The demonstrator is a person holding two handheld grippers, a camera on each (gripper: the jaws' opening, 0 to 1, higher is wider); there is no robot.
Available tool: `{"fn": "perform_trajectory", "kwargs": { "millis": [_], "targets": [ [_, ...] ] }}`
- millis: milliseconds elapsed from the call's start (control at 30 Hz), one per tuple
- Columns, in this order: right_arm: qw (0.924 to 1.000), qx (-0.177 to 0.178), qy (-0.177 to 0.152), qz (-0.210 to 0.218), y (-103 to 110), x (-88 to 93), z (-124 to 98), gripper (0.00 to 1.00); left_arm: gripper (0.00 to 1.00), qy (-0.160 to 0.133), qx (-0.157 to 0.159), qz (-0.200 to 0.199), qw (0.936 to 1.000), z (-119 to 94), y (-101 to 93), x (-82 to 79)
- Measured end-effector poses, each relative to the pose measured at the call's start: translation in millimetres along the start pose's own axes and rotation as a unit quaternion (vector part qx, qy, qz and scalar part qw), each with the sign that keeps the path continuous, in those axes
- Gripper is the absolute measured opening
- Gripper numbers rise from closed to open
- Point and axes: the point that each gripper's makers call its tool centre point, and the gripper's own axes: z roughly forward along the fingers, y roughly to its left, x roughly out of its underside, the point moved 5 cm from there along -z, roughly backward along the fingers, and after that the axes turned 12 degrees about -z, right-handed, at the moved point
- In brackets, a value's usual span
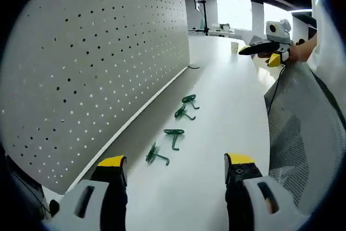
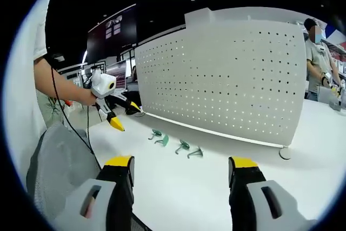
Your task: Insert the hook assembly into the mounting plate slot until the hook locks in place.
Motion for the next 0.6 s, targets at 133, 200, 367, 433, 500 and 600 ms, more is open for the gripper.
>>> {"fn": "perform_trajectory", "kwargs": {
  "millis": [133,200,367,433,500,600],
  "targets": [
    [1.0,-0.001,0.001,-0.001,0.6,0.3,0.4,0.69,0.74,0.015,0.006,0.012,0.9998,4.9,7.7,-1.5],
    [1.0,-0.002,0.002,-0.003,0.9,0.4,0.6,0.69,0.74,0.021,0.01,0.022,0.9995,7.8,11.0,-1.5],
    [1.0,-0.001,0.003,-0.001,0.5,0.8,0.5,0.69,0.74,0.039,0.018,0.035,0.9985,14.5,17.7,-2.0],
    [1.0,0.001,0.003,-0.001,-0.5,1.1,0.2,0.69,0.74,0.044,0.022,0.039,0.998,16.4,18.8,-2.3],
    [1.0,0.0,0.003,-0.002,-0.5,1.4,0.2,0.68,0.74,0.053,0.026,0.047,0.9971,19.0,20.7,-1.2],
    [1.0,0.002,0.004,-0.001,-1.0,2.1,-0.1,0.68,0.74,0.068,0.039,0.05,0.9957,22.8,24.1,1.7]
  ]
}}
